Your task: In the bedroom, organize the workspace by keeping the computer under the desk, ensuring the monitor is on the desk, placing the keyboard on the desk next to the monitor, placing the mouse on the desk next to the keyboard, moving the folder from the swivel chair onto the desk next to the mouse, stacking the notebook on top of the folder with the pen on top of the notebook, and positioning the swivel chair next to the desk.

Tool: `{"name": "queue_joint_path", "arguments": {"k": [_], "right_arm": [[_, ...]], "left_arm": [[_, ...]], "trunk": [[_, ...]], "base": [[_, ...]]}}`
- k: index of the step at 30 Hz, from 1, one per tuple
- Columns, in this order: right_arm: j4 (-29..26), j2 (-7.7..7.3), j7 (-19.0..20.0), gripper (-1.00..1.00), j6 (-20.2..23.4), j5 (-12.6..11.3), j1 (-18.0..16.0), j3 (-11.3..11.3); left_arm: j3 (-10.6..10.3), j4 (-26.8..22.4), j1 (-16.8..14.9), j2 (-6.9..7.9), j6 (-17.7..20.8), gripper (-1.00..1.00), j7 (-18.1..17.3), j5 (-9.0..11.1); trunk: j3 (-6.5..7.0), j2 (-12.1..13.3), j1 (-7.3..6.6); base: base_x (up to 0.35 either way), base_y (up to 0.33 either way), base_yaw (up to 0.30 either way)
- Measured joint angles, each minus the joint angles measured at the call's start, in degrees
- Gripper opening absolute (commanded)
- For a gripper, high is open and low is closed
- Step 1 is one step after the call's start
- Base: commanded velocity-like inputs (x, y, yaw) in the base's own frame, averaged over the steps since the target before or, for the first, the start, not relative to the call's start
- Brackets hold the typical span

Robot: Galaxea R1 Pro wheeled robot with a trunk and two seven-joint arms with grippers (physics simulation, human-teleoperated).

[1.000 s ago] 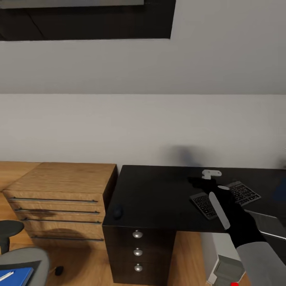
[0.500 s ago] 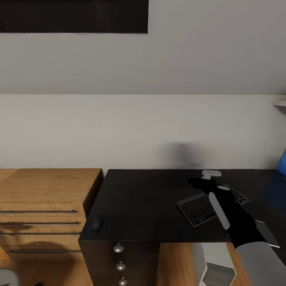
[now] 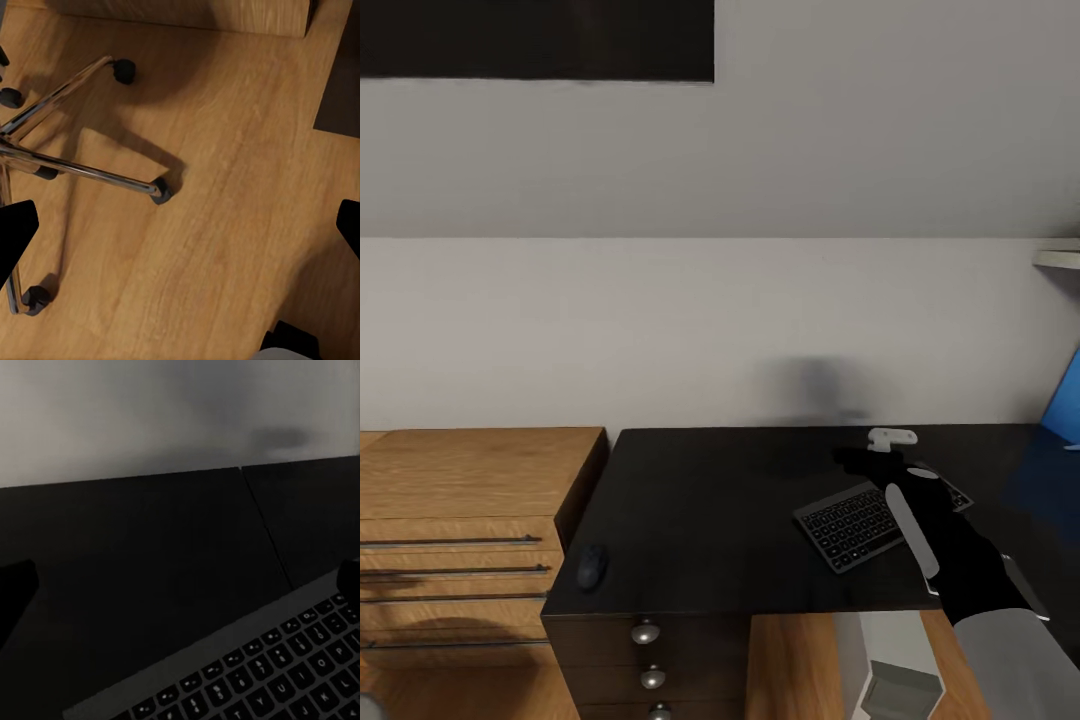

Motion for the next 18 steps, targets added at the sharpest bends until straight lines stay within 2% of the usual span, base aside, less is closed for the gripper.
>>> {"name": "queue_joint_path", "arguments": {"k": [7,10,13,18], "right_arm": [[0.16,-0.2,0.08,1.0,-0.13,0.05,0.02,-0.15],[1.01,-0.18,0.09,1.0,-0.31,0.08,0.01,-0.92],[4.26,-0.14,-0.04,1.0,-0.86,0.16,-0.02,-5.45],[9.13,-0.08,-0.06,1.0,-2.86,0.12,-0.17,-10.73]], "left_arm": [[0.0,0.0,0.0,0.02,-0.04,1.0,0.0,0.0],[0.0,0.0,0.0,0.0,-0.12,1.0,0.0,0.0],[0.0,0.0,0.0,-0.01,-0.11,1.0,0.0,0.0],[0.0,0.0,0.0,0.1,-0.1,1.0,-0.1,0.06]], "trunk": [[0.0,0.0,0.0],[0.0,0.0,0.0],[0.0,0.0,0.0],[0.0,0.0,0.0]], "base": [[0.0,0.0,-0.001],[0.0,0.0,0.0],[0.0,0.0,0.0],[0.0,0.0,0.0]]}}
